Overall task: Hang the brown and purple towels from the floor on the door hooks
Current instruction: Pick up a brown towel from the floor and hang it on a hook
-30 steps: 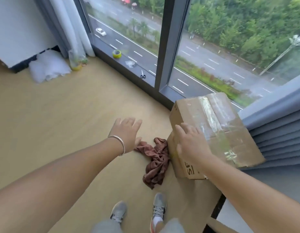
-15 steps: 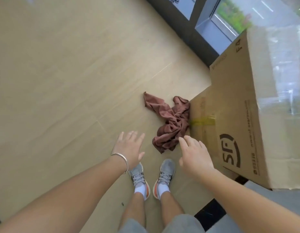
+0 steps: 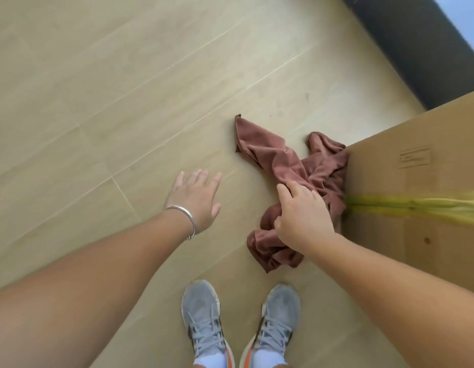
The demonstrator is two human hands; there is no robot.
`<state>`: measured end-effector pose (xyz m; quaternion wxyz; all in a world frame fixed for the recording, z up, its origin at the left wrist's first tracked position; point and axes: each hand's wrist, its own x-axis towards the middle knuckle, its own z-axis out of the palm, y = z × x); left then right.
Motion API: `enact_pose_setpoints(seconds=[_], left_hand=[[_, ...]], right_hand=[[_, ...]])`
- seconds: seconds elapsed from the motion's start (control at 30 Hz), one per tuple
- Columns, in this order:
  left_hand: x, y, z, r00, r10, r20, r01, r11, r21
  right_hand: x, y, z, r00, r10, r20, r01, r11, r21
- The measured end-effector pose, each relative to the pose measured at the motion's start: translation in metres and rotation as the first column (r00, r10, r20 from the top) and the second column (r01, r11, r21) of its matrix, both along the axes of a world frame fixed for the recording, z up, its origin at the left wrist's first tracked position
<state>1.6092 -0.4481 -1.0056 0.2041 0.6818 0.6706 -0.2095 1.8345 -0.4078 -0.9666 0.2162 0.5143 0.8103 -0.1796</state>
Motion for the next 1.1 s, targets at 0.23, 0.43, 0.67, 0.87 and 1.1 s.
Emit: enact_pose_setpoints(seconds=[0.23, 0.43, 0.67, 0.87, 1.1], left_hand=[[-0.032, 0.066, -0.121, 0.999, 0.029, -0.035, -0.025, 0.991, 0.129], [-0.041, 0.12, -0.198, 0.992, 0.115, 0.056, -0.123, 0.98, 0.157], [-0.026, 0.114, -0.239, 0.995, 0.078, 0.068, -0.094, 0.957, 0.273], [-0.03, 0.114, -0.239, 0.997, 0.051, 0.063, -0.066, 0.962, 0.264], [-0.028, 0.115, -0.239, 0.997, 0.058, 0.052, -0.07, 0.965, 0.251]], right_hand=[[-0.042, 0.068, -0.123, 0.996, -0.004, -0.086, 0.012, 0.995, 0.095], [-0.079, 0.137, -0.191, 0.99, 0.008, -0.142, 0.024, 0.974, 0.224], [-0.105, 0.164, -0.233, 0.991, 0.036, -0.129, -0.008, 0.978, 0.209], [-0.112, 0.15, -0.245, 0.99, 0.057, -0.126, -0.028, 0.974, 0.224], [-0.106, 0.157, -0.238, 0.981, 0.094, -0.167, -0.053, 0.971, 0.234]])
